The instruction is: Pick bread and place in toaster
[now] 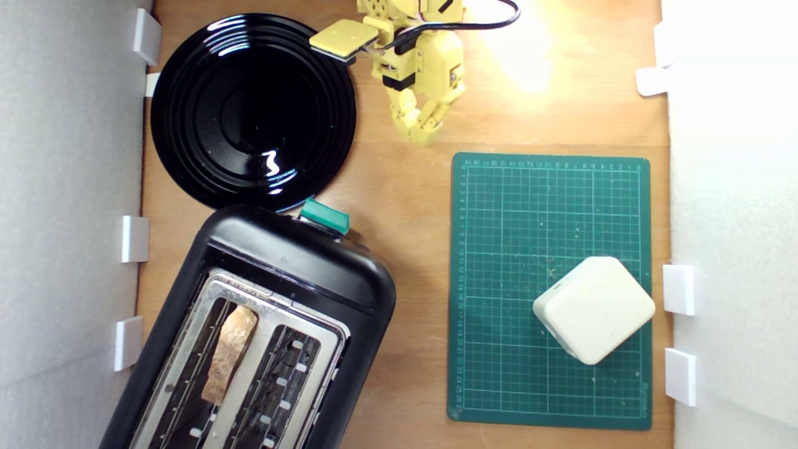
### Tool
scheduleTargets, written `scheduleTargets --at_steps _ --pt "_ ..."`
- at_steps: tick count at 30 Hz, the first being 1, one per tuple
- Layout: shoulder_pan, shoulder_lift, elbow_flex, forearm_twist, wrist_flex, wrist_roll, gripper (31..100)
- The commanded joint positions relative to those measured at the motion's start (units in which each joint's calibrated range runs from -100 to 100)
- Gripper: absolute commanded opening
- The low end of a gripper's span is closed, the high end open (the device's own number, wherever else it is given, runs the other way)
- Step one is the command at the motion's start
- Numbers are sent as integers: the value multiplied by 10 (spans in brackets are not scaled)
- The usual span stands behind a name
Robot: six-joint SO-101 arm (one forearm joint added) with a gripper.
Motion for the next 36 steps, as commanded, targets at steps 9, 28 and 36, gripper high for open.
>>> scheduleTargets --at_steps 9,28,36 --pt "-1 -5 32 -2 -61 -1 309" --pt "-3 0 31 -1 -59 -2 309" --pt "-1 0 31 -1 -59 -2 309"
